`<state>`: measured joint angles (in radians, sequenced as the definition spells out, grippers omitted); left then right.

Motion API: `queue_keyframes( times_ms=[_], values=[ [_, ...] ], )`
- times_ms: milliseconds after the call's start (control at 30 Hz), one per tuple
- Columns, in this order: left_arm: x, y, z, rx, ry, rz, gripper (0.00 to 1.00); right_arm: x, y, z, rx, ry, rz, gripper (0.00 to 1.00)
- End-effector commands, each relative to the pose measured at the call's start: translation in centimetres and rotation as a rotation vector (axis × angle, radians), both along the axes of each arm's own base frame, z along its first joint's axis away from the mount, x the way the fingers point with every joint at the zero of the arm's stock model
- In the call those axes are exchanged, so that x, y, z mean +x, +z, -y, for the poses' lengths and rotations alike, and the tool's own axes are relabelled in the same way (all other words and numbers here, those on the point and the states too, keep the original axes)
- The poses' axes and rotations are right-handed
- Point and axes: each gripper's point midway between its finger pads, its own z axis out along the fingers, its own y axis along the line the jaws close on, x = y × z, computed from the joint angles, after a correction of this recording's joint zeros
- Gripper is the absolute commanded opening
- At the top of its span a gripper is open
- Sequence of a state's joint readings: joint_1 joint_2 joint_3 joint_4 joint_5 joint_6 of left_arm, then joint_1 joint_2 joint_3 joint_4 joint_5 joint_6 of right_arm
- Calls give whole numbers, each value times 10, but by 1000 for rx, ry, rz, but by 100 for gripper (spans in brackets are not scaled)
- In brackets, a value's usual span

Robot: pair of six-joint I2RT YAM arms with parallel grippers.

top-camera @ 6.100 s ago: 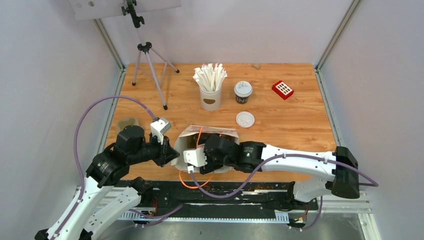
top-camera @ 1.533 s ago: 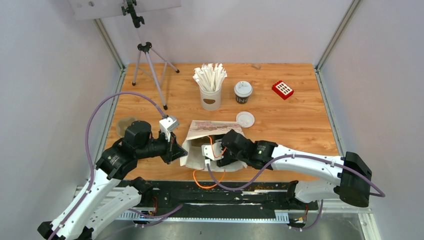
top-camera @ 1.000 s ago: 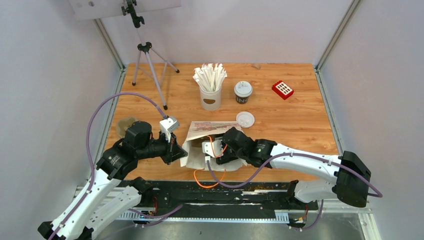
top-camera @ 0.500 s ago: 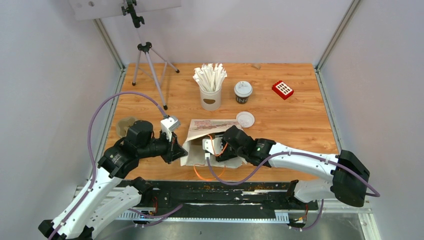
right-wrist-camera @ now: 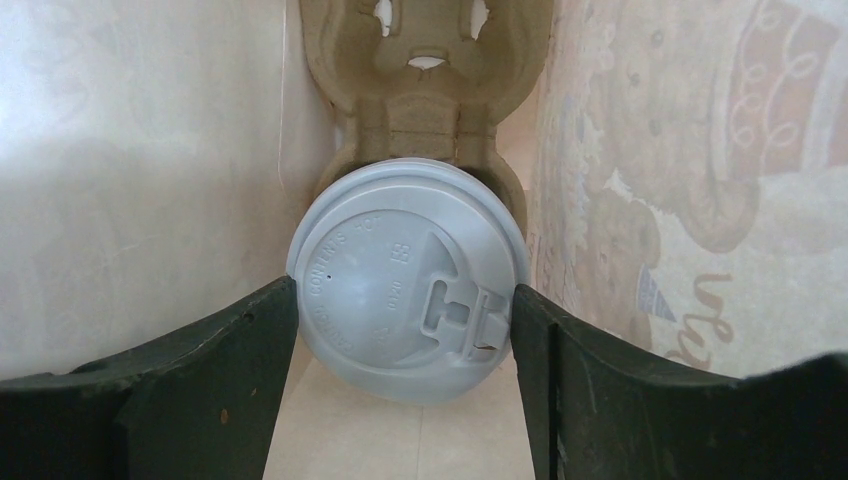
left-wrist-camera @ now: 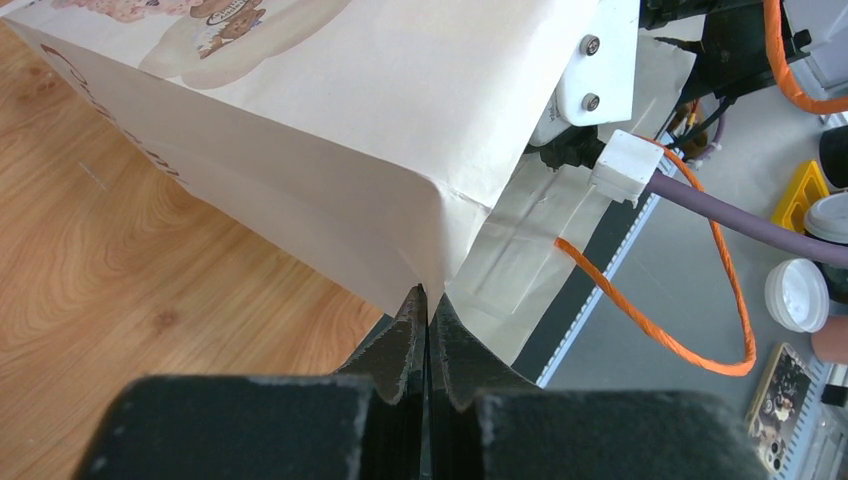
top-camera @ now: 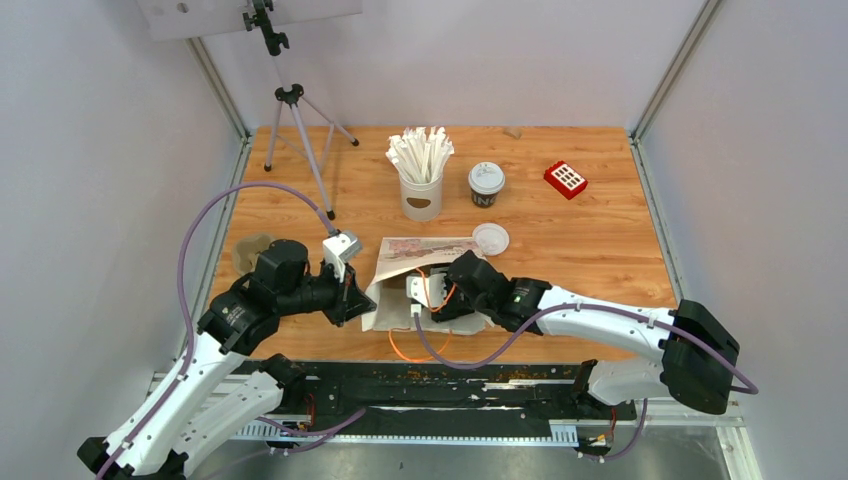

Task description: Pack the takeout coffee

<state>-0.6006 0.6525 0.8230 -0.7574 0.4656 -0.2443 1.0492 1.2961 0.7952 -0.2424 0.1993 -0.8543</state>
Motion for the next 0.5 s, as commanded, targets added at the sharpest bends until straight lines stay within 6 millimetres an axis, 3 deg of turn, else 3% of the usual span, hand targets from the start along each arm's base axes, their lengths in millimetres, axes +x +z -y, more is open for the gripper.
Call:
queue_keyframes(
  times_ms=[0, 467],
  values=[
    [-1, 3, 1, -13, -8, 5, 4, 2, -26, 23, -63, -63, -47, 75],
    [2, 4, 3, -15, -2, 3, 4, 7, -30, 29, -63, -73, -47, 79]
  ],
)
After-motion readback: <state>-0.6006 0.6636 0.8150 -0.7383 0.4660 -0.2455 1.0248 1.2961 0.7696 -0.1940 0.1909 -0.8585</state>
